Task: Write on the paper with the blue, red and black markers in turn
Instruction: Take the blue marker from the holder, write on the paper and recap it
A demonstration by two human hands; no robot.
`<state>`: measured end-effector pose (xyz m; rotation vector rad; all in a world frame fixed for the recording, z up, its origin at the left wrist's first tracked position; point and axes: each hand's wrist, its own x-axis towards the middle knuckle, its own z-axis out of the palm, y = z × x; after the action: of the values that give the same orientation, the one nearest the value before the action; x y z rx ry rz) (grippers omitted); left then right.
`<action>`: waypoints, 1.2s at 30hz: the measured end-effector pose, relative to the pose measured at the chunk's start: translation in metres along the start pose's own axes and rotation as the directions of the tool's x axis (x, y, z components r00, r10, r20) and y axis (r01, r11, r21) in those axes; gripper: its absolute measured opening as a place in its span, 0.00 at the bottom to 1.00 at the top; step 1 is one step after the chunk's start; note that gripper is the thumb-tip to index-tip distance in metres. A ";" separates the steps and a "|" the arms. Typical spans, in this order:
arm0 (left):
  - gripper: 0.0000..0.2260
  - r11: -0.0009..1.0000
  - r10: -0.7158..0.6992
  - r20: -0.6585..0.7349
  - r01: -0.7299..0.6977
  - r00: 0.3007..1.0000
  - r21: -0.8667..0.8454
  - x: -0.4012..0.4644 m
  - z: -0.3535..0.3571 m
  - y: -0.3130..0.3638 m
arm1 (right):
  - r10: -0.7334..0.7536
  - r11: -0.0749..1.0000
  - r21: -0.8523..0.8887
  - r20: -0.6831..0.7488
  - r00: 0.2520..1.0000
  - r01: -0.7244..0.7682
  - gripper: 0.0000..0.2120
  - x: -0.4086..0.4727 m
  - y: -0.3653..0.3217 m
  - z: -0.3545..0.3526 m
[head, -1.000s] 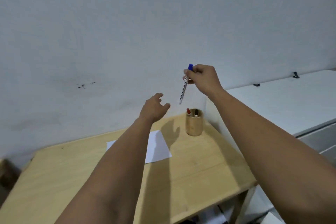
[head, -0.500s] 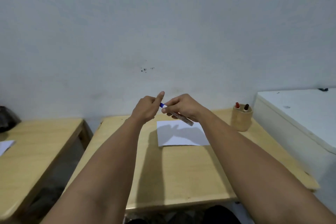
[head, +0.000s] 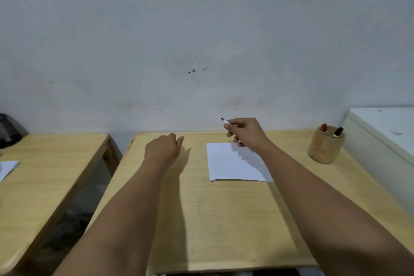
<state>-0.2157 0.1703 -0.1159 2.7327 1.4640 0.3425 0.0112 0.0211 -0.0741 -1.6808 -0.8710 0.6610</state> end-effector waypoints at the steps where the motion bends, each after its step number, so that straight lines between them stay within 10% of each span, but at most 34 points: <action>1: 0.23 0.998 0.015 0.030 -0.017 0.999 0.055 -0.003 0.011 0.003 | 0.004 1.000 0.001 -0.012 1.000 -0.004 0.05 0.001 0.004 0.000; 12: 0.26 0.997 -0.008 -0.094 0.015 0.996 0.071 -0.018 0.032 0.003 | 0.084 0.986 0.150 -0.031 0.996 -0.079 0.12 0.002 0.006 -0.007; 16: 0.19 0.952 0.292 -0.251 -0.307 0.923 -0.019 -0.012 0.022 0.018 | 0.079 0.937 0.342 -0.001 0.997 -0.074 0.10 -0.001 -0.003 -0.013; 23: 0.27 0.891 0.452 0.143 -0.439 0.880 -0.115 -0.042 0.037 0.068 | 0.153 0.712 0.678 0.105 0.983 -0.183 0.14 -0.002 -0.010 -0.024; 36: 0.31 0.915 0.390 0.088 -0.375 0.917 -0.147 -0.055 0.062 0.072 | 0.109 0.957 0.278 -0.110 0.988 -0.075 0.13 0.012 0.045 0.052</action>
<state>-0.1737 0.0895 -0.1775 2.8646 0.8389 0.2670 -0.0129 0.0527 -0.1310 -1.5009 -0.5856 0.6984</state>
